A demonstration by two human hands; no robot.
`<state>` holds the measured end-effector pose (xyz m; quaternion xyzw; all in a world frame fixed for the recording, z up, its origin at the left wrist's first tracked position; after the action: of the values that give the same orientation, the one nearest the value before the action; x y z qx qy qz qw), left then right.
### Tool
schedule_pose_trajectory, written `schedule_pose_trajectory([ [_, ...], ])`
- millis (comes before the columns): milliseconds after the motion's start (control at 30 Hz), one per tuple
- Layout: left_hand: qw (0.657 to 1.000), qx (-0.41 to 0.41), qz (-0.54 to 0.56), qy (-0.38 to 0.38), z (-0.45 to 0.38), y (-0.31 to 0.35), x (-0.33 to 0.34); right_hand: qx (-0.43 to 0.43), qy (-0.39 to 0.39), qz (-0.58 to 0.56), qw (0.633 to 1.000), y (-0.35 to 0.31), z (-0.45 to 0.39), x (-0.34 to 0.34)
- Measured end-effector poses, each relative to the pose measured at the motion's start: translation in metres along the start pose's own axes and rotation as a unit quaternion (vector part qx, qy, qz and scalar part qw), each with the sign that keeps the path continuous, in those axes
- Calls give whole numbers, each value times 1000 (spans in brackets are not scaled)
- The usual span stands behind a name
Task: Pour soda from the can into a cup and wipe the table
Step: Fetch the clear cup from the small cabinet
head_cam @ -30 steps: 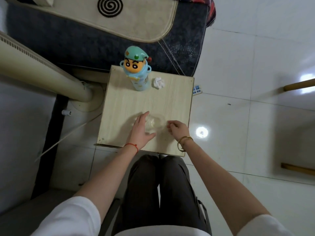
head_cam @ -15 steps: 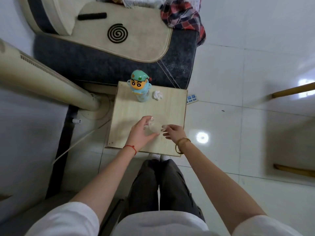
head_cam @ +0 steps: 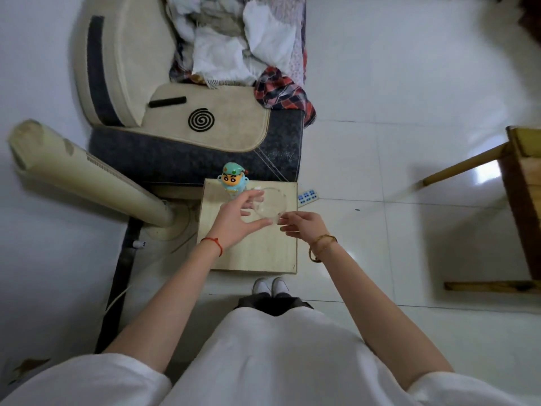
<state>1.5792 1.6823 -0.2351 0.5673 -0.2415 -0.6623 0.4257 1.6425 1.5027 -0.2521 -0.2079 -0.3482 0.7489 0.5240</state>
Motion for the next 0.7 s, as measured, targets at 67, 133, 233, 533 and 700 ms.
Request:
schedule_pose_trajectory([
  [67,1000,9,9,-7,4,11,-3,-7,5,-16,1000,-3,14,-4],
  [133,1000,17,11,-18,8,21,-4,-13,8,-31,999,-2,27,-9],
  [233,998,29,15,-45,12,34,-1,-22,18,-49,998,3,44,-18],
  [533,987,91,-11,-132,8,97,27,-61,91,-136,985,15,95,-67],
  [700,973,135,-22,-187,4,140,67,-82,141,-180,970,27,127,-110],
])
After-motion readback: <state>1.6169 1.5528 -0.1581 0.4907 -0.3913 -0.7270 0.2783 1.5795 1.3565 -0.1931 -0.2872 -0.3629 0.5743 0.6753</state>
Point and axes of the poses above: each hand's wrist, its own z-axis away from the middle knuckle, its own x-axis out of the palm, y = z × x, the point moved 1 cm from there along -z, towards the middle knuckle, and after that the axes turned 5 degrees about -z, right-handed, at the moved point
